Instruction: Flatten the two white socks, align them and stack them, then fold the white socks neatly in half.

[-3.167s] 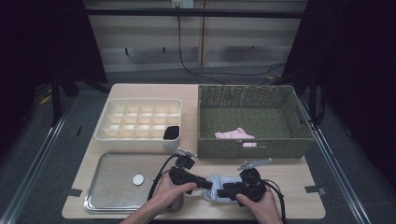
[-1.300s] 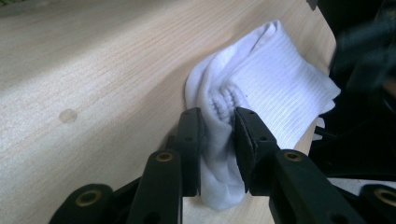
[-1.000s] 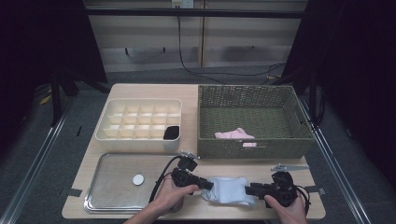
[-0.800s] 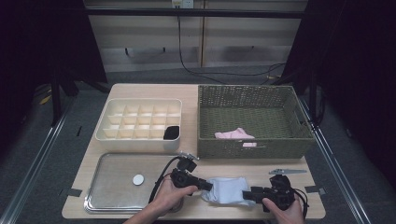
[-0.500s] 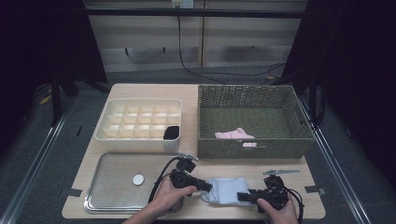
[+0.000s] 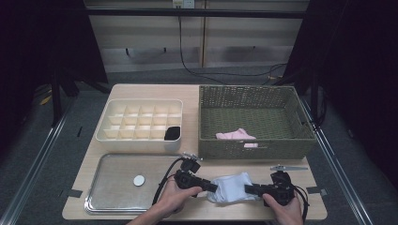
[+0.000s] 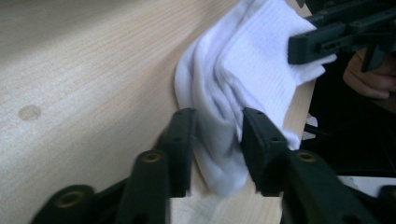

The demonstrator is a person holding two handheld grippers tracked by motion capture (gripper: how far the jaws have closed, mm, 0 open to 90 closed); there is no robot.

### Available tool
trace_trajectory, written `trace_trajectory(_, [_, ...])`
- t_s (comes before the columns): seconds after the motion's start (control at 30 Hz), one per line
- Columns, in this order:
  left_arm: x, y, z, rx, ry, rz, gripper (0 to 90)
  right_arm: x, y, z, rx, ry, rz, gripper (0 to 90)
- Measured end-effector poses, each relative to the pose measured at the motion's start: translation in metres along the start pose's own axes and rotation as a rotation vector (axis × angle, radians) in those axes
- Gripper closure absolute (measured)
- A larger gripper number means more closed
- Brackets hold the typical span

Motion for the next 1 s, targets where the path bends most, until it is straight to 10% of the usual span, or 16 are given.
trace_trajectory(0.3, [-0.001, 0.0, -0.001, 0.022, -0.012, -0.002, 77.1, 0.002, 0.003, 0.007, -0.011, 0.025, -0.009, 76.2])
trace_trajectory(1.0, [0.001, -0.002, 0.0, 0.02, 0.007, -0.003, 78.7, 0.037, -0.003, 0.018, -0.006, 0.132, 0.049, 75.7])
Point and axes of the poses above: each handheld gripper's, and its own axes: y roughly backward along the jaws, z roughly out of its top, x roughly to its left, the point moved 7 cm from there along -y, roughly forward along the jaws, and after that the axes turned 15 degrees about -z, right-handed, at the moved point
